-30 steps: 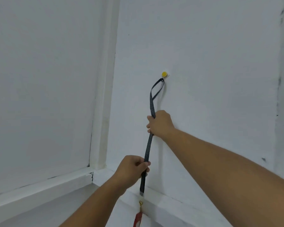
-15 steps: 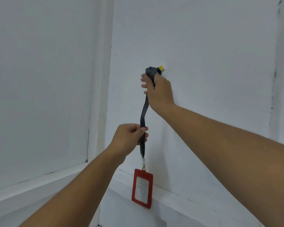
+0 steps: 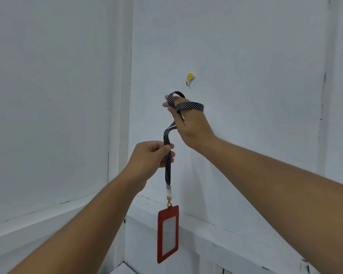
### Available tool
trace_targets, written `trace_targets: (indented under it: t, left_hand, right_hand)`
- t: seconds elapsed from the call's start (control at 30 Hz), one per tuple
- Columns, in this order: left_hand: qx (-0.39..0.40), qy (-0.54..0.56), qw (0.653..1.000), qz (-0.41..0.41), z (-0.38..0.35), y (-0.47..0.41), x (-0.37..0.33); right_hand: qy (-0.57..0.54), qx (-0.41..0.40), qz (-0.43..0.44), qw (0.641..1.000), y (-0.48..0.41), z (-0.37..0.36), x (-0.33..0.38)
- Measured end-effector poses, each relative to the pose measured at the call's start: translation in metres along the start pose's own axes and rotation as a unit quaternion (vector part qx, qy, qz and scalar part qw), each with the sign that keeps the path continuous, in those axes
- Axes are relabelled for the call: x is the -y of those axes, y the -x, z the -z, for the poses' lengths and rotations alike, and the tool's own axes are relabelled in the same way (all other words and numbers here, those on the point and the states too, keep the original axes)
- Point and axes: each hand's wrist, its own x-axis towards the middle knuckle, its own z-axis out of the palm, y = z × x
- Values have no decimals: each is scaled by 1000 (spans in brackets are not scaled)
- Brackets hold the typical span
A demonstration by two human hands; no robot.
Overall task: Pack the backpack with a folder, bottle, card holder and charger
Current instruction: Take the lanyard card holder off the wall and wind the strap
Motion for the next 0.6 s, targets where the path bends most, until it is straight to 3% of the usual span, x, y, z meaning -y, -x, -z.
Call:
trace_targets:
  t: [0.3,0.6]
  left_hand:
    - [-36,-39,999,-4,21,32,-22]
    - [-123,-98,988,10,80,112,-40]
  right_hand:
    - [-73,16,-37,996,30,-15,12]
    - [-217,15,-128,968,66,-88,73]
